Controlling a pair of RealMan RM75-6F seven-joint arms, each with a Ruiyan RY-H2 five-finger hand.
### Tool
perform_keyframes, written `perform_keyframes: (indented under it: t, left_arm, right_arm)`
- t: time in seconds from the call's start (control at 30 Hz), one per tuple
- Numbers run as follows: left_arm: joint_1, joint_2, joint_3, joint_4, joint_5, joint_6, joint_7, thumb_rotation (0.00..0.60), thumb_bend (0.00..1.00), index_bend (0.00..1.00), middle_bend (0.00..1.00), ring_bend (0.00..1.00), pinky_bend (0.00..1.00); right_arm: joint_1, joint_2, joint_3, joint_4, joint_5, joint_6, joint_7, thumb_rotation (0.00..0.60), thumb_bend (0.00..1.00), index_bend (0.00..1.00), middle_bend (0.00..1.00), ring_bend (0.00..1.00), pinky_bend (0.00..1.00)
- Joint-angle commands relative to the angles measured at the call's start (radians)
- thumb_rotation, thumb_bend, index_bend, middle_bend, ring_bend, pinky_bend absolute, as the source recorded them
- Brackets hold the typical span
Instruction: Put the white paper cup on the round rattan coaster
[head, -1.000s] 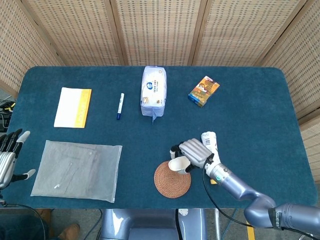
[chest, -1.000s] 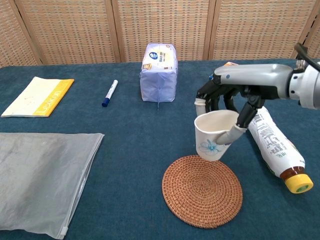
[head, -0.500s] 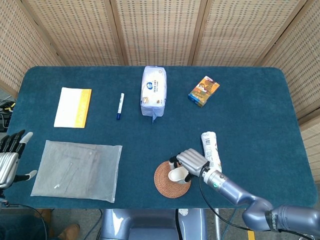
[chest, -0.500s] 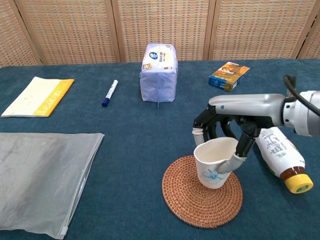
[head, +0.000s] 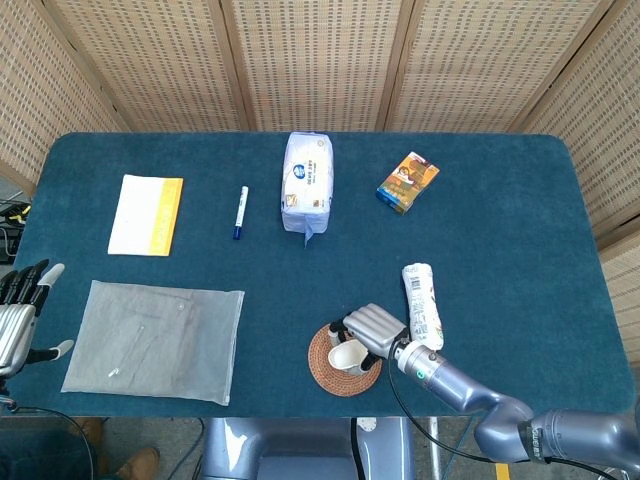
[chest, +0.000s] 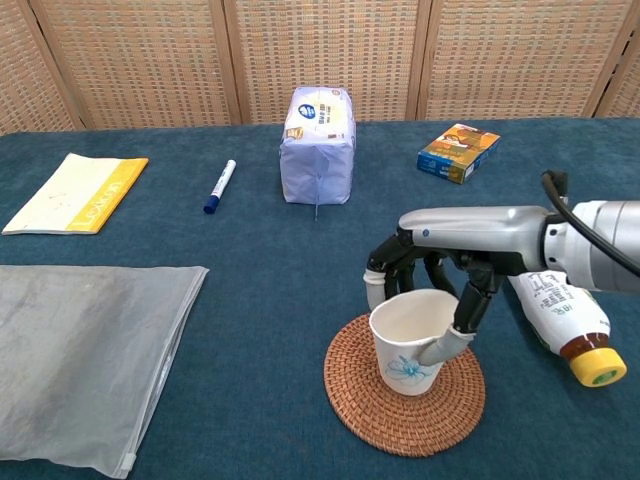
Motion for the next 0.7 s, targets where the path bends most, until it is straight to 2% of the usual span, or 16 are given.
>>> perform_keyframes:
  t: [0.03, 0.1, 0.17, 0.43, 0.6, 0.7]
  left_arm:
    - [0.0, 0.001, 0.0, 0.0, -0.001, 0.0, -0.001, 0.6, 0.0, 0.0, 0.0, 0.0, 0.0]
    - [-0.001, 0.0, 0.0, 0.0, -0.001, -0.002, -0.001, 0.6, 0.0, 0.0, 0.0, 0.0, 0.0]
    - [-0.001, 0.0, 0.001, 0.0, -0.002, -0.003, 0.0, 0.6, 0.0, 0.0, 0.0, 0.0, 0.0]
    - [-0.001, 0.002, -0.001, 0.002, -0.005, -0.003, -0.006, 0.6, 0.0, 0.0, 0.0, 0.0, 0.0]
    - [0.003, 0.006, 0.0, 0.003, 0.0, 0.005, -0.019, 0.6, 0.0, 0.0, 0.0, 0.0, 0.0]
    - [0.011, 0.004, -0.003, 0.004, 0.004, 0.026, -0.015, 0.6, 0.0, 0.0, 0.0, 0.0, 0.0]
  right_arm:
    - [0.001, 0.0, -0.003, -0.001, -0.001, -0.003, -0.002, 0.6, 0.07, 0.23, 0.26, 0.23, 0.41]
    - [0.003, 0.004, -0.005, -0.011, 0.008, -0.017, 0.014, 0.6, 0.04, 0.15, 0.14, 0.13, 0.3]
    - [0.004, 0.007, 0.0, -0.018, 0.013, -0.019, 0.026, 0.6, 0.03, 0.14, 0.09, 0.08, 0.27]
    - [-0.01, 0.045, 0.005, -0.081, 0.023, 0.025, -0.011, 0.6, 0.03, 0.11, 0.04, 0.04, 0.21]
    - [-0.053, 0.136, -0.005, -0.174, -0.023, 0.111, -0.051, 0.6, 0.03, 0.09, 0.02, 0.0, 0.04]
    - [-0.109, 0.2, -0.016, -0.197, -0.083, 0.216, -0.069, 0.6, 0.03, 0.09, 0.01, 0.0, 0.0]
